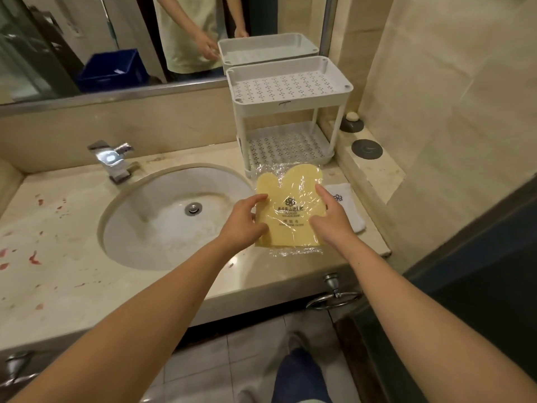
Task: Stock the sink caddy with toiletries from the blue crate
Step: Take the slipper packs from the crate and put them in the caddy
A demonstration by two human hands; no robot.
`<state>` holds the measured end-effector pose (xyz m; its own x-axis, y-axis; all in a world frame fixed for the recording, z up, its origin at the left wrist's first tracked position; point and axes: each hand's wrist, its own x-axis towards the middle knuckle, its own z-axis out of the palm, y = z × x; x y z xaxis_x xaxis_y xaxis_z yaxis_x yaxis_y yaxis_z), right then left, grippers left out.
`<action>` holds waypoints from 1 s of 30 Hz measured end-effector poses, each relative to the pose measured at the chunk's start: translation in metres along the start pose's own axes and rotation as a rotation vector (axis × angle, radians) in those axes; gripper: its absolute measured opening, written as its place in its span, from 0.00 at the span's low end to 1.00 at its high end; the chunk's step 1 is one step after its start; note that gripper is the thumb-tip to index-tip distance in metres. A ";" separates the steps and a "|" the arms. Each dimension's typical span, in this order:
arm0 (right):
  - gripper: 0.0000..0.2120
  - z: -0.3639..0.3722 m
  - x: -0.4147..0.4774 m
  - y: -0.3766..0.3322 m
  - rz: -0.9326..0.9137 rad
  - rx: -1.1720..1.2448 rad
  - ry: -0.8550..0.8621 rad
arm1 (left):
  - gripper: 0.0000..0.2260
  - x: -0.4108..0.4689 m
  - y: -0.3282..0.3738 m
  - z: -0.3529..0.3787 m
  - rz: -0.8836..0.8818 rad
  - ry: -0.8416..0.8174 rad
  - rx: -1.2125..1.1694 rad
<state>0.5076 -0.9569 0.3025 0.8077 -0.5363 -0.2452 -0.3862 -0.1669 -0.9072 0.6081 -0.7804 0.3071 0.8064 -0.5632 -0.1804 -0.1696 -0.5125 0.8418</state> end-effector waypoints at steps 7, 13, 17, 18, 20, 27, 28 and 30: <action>0.37 -0.022 0.087 0.007 -0.004 -0.067 -0.070 | 0.29 0.072 0.007 0.024 -0.054 0.068 0.043; 0.37 -0.029 0.154 0.005 -0.032 -0.104 -0.109 | 0.30 0.133 0.016 0.035 -0.042 0.128 0.053; 0.38 -0.026 0.193 -0.003 -0.069 -0.111 -0.109 | 0.29 0.171 0.018 0.033 -0.045 0.201 0.108; 0.39 -0.023 0.204 -0.006 -0.087 -0.117 -0.109 | 0.30 0.180 0.017 0.032 -0.051 0.214 0.115; 0.40 -0.021 0.218 -0.013 -0.116 -0.134 -0.107 | 0.30 0.192 0.017 0.029 -0.048 0.242 0.136; 0.40 -0.001 0.275 -0.025 -0.121 -0.077 -0.132 | 0.33 0.240 0.017 0.023 -0.112 0.380 0.089; 0.39 0.004 0.283 -0.026 -0.122 -0.076 -0.135 | 0.33 0.246 0.018 0.022 -0.132 0.397 0.061; 0.38 0.013 0.297 -0.025 -0.105 -0.062 -0.140 | 0.30 0.257 0.020 0.021 -0.137 0.413 0.066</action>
<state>0.7634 -1.1014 0.2482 0.8973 -0.3939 -0.1994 -0.3200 -0.2692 -0.9084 0.7999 -0.9494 0.2669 0.9806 -0.1871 -0.0585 -0.0699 -0.6123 0.7876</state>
